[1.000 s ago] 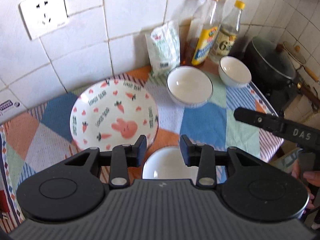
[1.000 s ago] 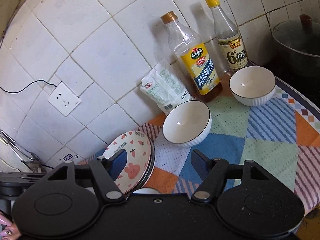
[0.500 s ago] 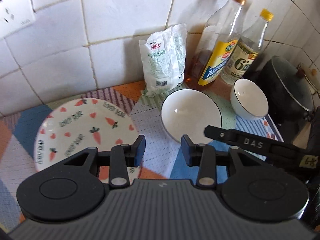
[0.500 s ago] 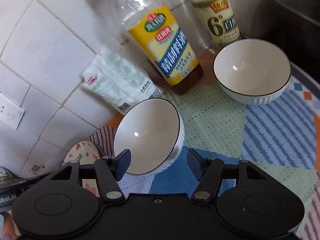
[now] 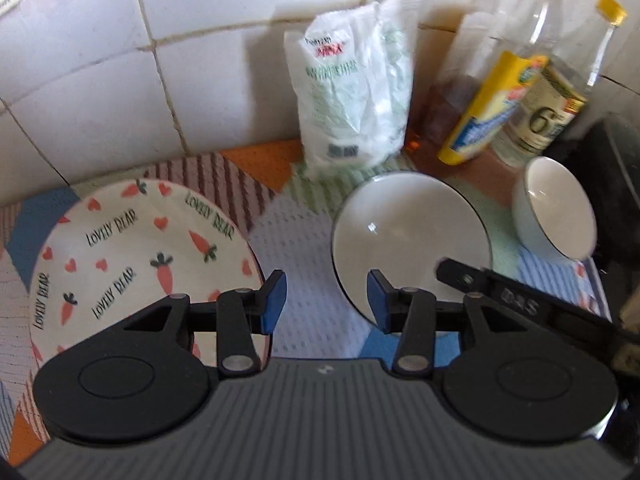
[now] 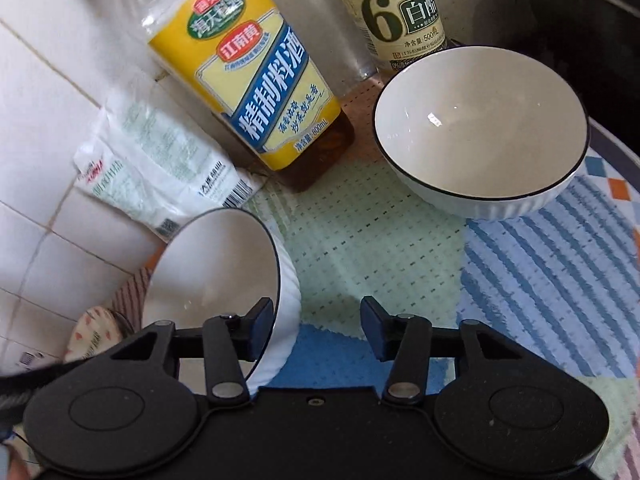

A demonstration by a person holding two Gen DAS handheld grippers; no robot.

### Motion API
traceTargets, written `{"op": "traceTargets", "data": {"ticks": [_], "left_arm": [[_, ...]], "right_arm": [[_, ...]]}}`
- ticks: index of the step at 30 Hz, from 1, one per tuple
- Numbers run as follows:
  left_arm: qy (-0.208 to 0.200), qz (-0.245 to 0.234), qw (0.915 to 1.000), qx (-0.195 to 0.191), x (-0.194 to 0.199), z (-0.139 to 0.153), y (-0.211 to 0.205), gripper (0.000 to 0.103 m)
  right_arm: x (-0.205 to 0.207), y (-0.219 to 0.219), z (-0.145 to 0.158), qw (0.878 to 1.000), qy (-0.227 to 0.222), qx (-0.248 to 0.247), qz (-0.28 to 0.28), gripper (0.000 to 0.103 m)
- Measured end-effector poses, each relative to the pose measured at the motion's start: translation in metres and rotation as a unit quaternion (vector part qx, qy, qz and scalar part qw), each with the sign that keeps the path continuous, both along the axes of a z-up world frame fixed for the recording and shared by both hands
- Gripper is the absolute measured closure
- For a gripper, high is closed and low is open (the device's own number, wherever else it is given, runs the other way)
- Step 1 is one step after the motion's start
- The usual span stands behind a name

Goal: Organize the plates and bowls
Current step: 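Grasp the rim of a second white bowl with both grippers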

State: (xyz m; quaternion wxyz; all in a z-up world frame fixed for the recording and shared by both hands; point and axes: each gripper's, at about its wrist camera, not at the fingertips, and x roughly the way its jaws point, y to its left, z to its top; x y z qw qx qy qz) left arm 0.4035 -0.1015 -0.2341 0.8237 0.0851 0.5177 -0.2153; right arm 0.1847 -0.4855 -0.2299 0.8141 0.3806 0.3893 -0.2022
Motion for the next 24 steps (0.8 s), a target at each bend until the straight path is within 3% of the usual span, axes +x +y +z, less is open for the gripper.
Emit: {"op": "traceTargets", "data": {"ticks": [3, 5, 6, 8, 10, 11, 12, 14, 17, 21, 24], "left_arm": [[0.007, 0.001, 1.0, -0.006, 0.002, -0.002, -0.007, 0.06], [0.006, 0.002, 1.0, -0.004, 0.001, -0.006, -0.011, 0.062], [0.001, 0.002, 1.0, 0.001, -0.001, -0.008, -0.012, 0.061], [-0.011, -0.009, 0.9999, 0.005, -0.005, -0.011, -0.015, 0.064], [-0.016, -0.021, 0.9997, 0.004, -0.009, -0.013, -0.017, 0.073], [-0.014, -0.028, 0.9995, -0.001, -0.01, -0.013, -0.017, 0.085], [-0.009, -0.033, 0.9994, -0.006, -0.012, -0.012, -0.017, 0.091], [-0.013, -0.039, 0.9992, -0.004, -0.015, -0.01, -0.018, 0.092], [-0.008, -0.027, 0.9987, -0.043, -0.017, -0.004, -0.009, 0.092], [-0.009, -0.05, 0.9985, -0.019, -0.026, -0.001, -0.009, 0.092], [-0.01, -0.051, 0.9984, -0.022, -0.035, 0.006, -0.002, 0.093]], "right_arm": [[-0.003, -0.008, 0.0, 1.0, -0.007, 0.007, 0.001, 0.063], [-0.004, -0.011, 0.0, 1.0, -0.008, 0.008, 0.004, 0.075], [-0.004, -0.013, 0.0, 1.0, -0.009, 0.013, 0.003, 0.087], [-0.005, -0.016, -0.003, 0.999, -0.013, 0.032, -0.001, 0.095], [-0.006, -0.017, -0.004, 0.999, -0.019, 0.039, -0.001, 0.097], [-0.006, -0.017, -0.003, 0.999, -0.02, 0.041, 0.0, 0.097], [-0.007, -0.017, -0.002, 0.999, -0.021, 0.044, 0.0, 0.095], [-0.01, -0.016, 0.0, 0.998, -0.023, 0.05, -0.003, 0.094], [-0.018, -0.014, 0.002, 0.998, -0.023, 0.056, -0.007, 0.094], [-0.029, -0.005, 0.006, 0.998, -0.035, 0.055, -0.009, 0.092], [-0.038, 0.002, 0.014, 0.998, -0.038, 0.053, -0.01, 0.092]]}}
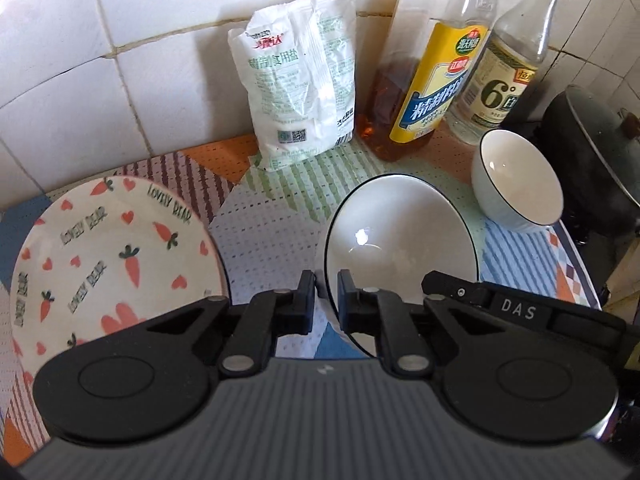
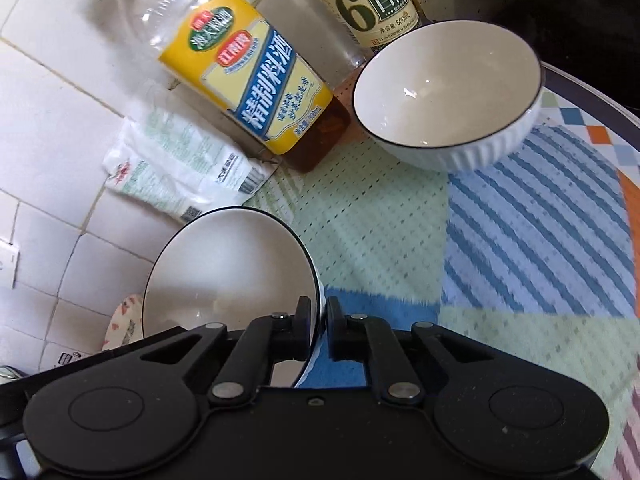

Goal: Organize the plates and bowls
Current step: 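Grasp the rim of a second white bowl with both grippers, then carry the second white bowl onto the first white bowl and lower it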

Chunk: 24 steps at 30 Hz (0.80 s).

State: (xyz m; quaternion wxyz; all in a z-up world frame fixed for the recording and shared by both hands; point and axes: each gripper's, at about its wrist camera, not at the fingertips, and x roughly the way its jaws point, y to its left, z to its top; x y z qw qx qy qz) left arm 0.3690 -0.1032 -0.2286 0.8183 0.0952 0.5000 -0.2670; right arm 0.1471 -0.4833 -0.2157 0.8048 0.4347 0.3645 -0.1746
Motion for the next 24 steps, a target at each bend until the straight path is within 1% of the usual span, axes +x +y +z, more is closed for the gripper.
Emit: {"op": "traceTargets", "data": {"ticks": [3, 6, 8, 11, 13, 16, 19, 22, 24], "left_arm": [[-0.001, 0.003, 1.0, 0.003, -0.009, 0.012, 0.011, 0.094], [-0.012, -0.004, 0.9999, 0.007, -0.018, 0.025, 0.023, 0.094], [-0.018, -0.006, 0.9998, 0.002, -0.023, 0.035, 0.032, 0.094], [-0.03, -0.026, 0.9992, -0.004, -0.035, 0.049, 0.045, 0.094], [-0.04, -0.039, 0.9985, -0.001, -0.044, 0.057, 0.054, 0.094], [-0.044, -0.052, 0.9977, -0.006, -0.056, 0.066, 0.07, 0.094], [-0.039, -0.053, 0.9977, 0.013, -0.068, 0.072, 0.083, 0.094], [-0.029, -0.054, 0.9981, 0.004, -0.078, 0.073, 0.101, 0.094], [-0.016, -0.053, 0.9985, -0.004, -0.082, 0.071, 0.113, 0.094]], "right_arm": [[-0.008, 0.009, 0.012, 1.0, -0.01, 0.004, -0.005, 0.091], [-0.017, 0.022, 0.027, 1.0, -0.023, 0.0, -0.006, 0.09], [-0.024, 0.033, 0.036, 0.999, -0.031, -0.003, -0.007, 0.089], [-0.033, 0.05, 0.048, 0.999, -0.025, -0.015, -0.014, 0.089], [-0.041, 0.06, 0.054, 0.999, -0.038, -0.013, -0.022, 0.089], [-0.053, 0.075, 0.063, 0.998, -0.048, -0.016, -0.026, 0.089], [-0.067, 0.092, 0.07, 0.998, -0.06, -0.012, -0.029, 0.088], [-0.078, 0.111, 0.076, 0.997, -0.062, -0.022, -0.033, 0.088], [-0.085, 0.119, 0.078, 0.997, -0.068, -0.025, -0.04, 0.088]]}}
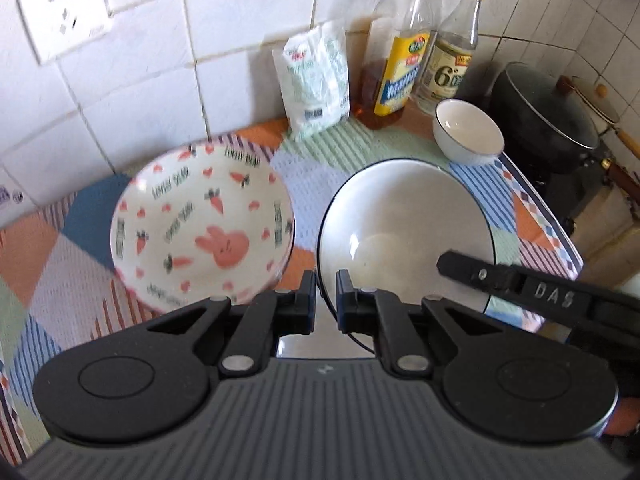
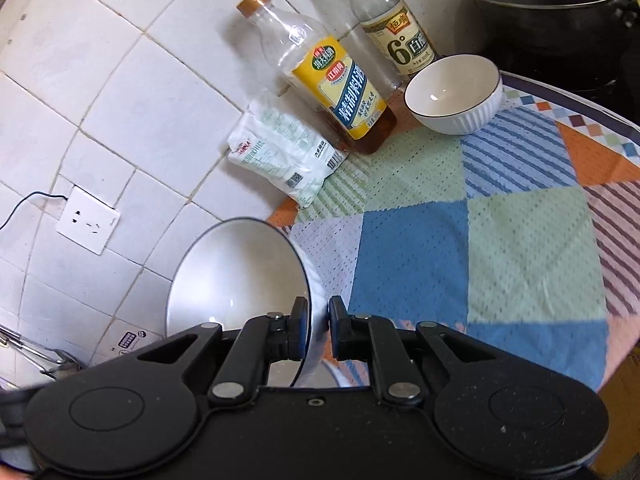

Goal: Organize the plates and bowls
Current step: 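Carry the second white bowl onto the first white bowl and lower it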

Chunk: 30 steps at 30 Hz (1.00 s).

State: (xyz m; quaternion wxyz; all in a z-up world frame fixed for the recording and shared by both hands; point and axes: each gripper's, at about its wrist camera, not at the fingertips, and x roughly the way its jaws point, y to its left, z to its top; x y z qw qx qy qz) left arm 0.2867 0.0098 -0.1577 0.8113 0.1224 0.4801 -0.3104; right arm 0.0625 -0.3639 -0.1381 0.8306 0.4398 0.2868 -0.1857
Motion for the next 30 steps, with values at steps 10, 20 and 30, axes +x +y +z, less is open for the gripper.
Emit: {"op": "traceTargets", "data": {"ticks": [10, 20, 30], "left_arm": [[0.026, 0.01, 0.9996, 0.0, -0.017, -0.015, 0.047, 0.094], [0.065, 0.016, 0.9978, 0.004, -0.011, -0.035, 0.063, 0.094], [0.078, 0.009, 0.9955, 0.054, 0.002, -0.056, 0.055, 0.094]], "right_arm": [[-0.017, 0.047, -0.006, 1.0, 0.015, -0.004, 0.008, 0.087], [-0.014, 0.066, -0.014, 0.999, 0.036, -0.03, 0.021, 0.087], [0.013, 0.081, -0.022, 0.989, 0.069, -0.115, 0.069, 0.087]]}}
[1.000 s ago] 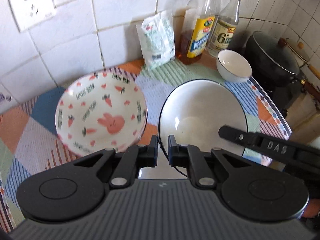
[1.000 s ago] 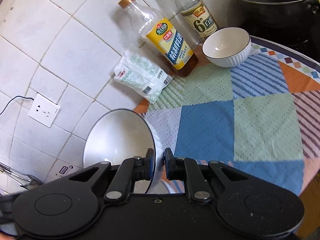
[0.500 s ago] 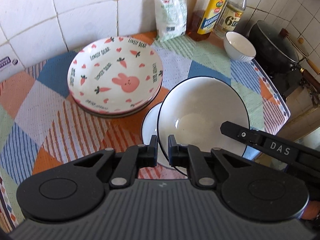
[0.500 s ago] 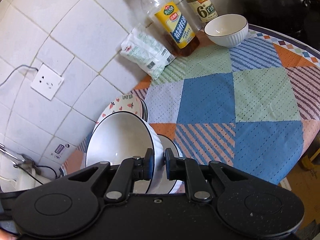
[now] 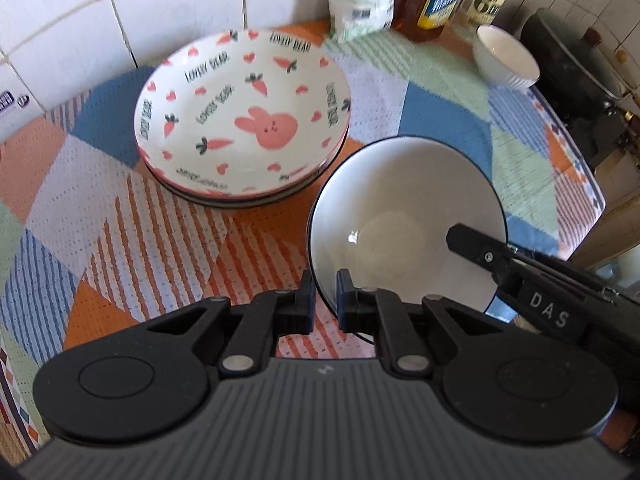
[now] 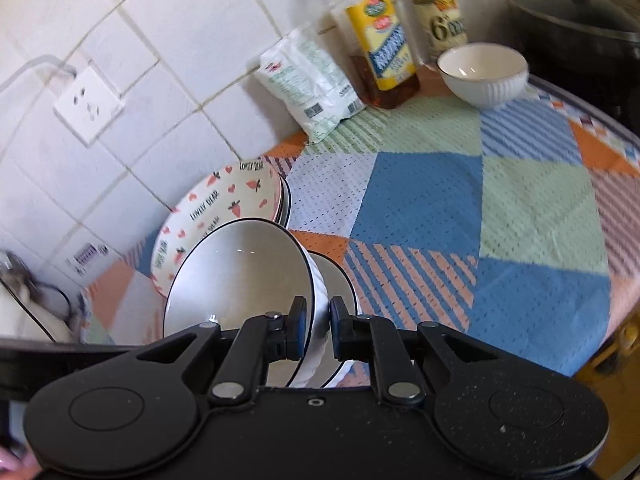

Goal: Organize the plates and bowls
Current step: 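Carry the second white bowl onto the first white bowl and lower it, then open both grippers and withdraw from the stacked bowls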

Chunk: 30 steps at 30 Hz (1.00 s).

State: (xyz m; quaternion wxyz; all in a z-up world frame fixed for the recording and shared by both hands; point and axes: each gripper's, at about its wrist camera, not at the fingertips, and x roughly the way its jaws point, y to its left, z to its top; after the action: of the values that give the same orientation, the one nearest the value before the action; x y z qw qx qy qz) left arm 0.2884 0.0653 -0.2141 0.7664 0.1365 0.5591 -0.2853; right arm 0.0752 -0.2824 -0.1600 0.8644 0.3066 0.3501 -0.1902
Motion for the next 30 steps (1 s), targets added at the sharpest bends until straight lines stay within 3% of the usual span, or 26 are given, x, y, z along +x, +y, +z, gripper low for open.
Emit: {"op": "traceTargets", "data": {"ticks": [6, 15, 19, 21, 30], "left_arm": [[0.022, -0.012, 0.9994, 0.024, 0.01, -0.011, -0.008, 0.092], [0.057, -0.021, 0.998, 0.021, 0.022, -0.015, -0.014, 0.085], [0.043, -0.03, 0.9979, 0.039, 0.018, -0.009, -0.014, 0.076], [0.044, -0.033, 0.9978, 0.037, 0.017, -0.004, -0.012, 0.076], [0.041, -0.042, 0.9979, 0.029, 0.004, 0.03, -0.007, 0.075]], "right_arm": [[0.017, 0.012, 0.004, 0.994, 0.027, -0.098, 0.045, 0.088], [0.027, 0.016, -0.001, 0.986, 0.06, -0.144, 0.064, 0.087], [0.018, 0.007, 0.003, 0.991, 0.04, -0.12, 0.042, 0.084], [0.011, 0.001, 0.004, 0.995, 0.026, -0.096, 0.031, 0.081], [-0.017, -0.028, 0.028, 0.995, -0.002, -0.096, 0.012, 0.072]]}}
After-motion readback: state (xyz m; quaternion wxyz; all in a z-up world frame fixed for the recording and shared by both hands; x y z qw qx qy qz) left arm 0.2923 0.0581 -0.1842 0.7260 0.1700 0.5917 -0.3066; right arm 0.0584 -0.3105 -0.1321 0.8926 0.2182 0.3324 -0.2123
